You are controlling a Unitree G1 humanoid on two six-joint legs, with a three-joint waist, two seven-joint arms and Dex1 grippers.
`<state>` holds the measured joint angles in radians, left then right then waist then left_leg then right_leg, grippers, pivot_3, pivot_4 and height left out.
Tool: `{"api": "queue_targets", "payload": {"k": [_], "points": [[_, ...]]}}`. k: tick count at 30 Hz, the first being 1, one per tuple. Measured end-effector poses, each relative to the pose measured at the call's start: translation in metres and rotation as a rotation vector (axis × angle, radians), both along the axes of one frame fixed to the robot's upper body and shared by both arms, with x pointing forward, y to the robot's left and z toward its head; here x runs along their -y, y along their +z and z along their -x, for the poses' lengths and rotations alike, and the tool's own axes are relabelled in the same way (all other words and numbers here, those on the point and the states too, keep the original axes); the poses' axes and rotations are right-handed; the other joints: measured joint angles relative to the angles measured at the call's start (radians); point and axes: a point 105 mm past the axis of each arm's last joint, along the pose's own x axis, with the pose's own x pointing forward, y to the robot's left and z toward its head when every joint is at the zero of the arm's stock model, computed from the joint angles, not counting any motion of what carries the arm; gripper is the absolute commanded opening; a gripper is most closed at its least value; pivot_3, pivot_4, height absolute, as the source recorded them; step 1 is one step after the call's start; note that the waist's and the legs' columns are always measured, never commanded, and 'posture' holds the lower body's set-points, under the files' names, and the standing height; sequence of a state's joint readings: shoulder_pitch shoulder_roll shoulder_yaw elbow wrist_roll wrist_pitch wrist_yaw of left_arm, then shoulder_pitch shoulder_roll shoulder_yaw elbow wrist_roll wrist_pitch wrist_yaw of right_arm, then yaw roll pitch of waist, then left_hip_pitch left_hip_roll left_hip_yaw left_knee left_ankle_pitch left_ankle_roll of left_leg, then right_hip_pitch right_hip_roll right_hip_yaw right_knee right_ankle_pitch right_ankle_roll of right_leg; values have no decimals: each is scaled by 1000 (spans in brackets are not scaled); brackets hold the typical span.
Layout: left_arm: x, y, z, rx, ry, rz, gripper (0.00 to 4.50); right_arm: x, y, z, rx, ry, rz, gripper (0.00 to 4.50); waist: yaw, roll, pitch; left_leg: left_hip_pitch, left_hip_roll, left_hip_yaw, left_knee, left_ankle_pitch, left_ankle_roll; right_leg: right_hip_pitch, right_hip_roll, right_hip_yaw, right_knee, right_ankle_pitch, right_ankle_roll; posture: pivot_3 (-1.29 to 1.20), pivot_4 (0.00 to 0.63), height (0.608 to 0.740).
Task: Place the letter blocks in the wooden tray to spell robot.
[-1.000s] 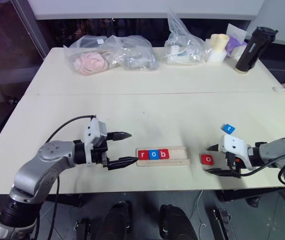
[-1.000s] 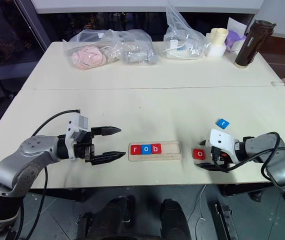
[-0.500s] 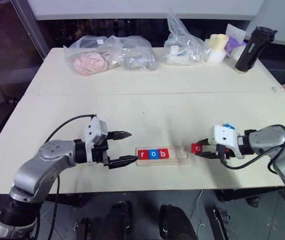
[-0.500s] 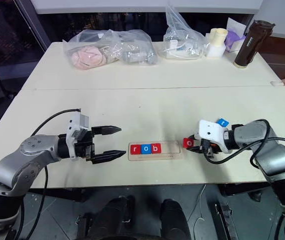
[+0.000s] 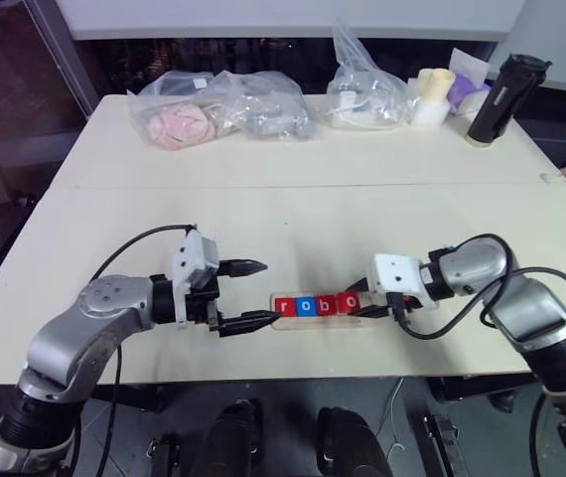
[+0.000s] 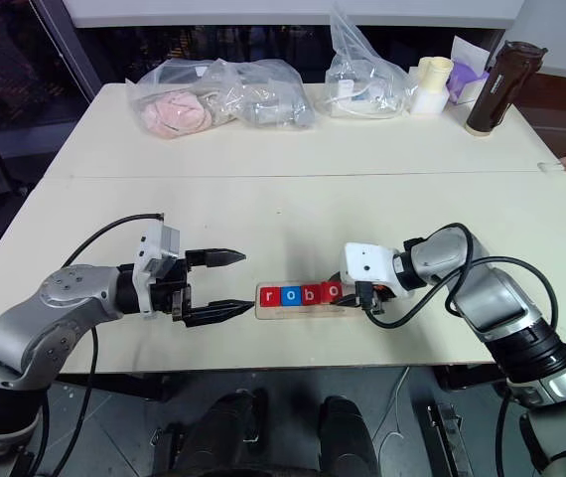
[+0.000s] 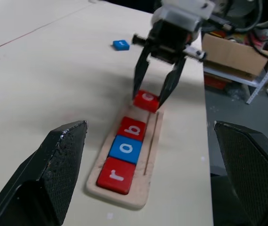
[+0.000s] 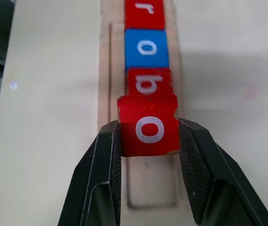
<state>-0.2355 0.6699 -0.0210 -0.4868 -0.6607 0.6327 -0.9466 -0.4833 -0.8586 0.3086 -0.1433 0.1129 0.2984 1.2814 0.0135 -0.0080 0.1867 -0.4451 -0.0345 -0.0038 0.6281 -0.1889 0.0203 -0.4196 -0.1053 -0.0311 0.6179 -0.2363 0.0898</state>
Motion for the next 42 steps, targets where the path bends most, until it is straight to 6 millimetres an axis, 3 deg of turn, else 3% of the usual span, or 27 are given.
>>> {"api": "queue_targets", "payload": {"k": [15, 42], "points": [[-4, -12, 6, -39, 17, 5, 4500, 6, -10, -5, -22, -36, 26, 1123, -1, 0, 0, 0, 0, 0, 1, 0, 0, 0, 0, 0, 1, 0, 0, 0, 150, 725], [-8, -16, 5, -14, 17, 1, 4500, 3, -12, -10, -20, -46, 21, 1123, 0, 0, 0, 0, 0, 0, 1, 0, 0, 0, 0, 0, 2, 0, 0, 0, 150, 725]]}}
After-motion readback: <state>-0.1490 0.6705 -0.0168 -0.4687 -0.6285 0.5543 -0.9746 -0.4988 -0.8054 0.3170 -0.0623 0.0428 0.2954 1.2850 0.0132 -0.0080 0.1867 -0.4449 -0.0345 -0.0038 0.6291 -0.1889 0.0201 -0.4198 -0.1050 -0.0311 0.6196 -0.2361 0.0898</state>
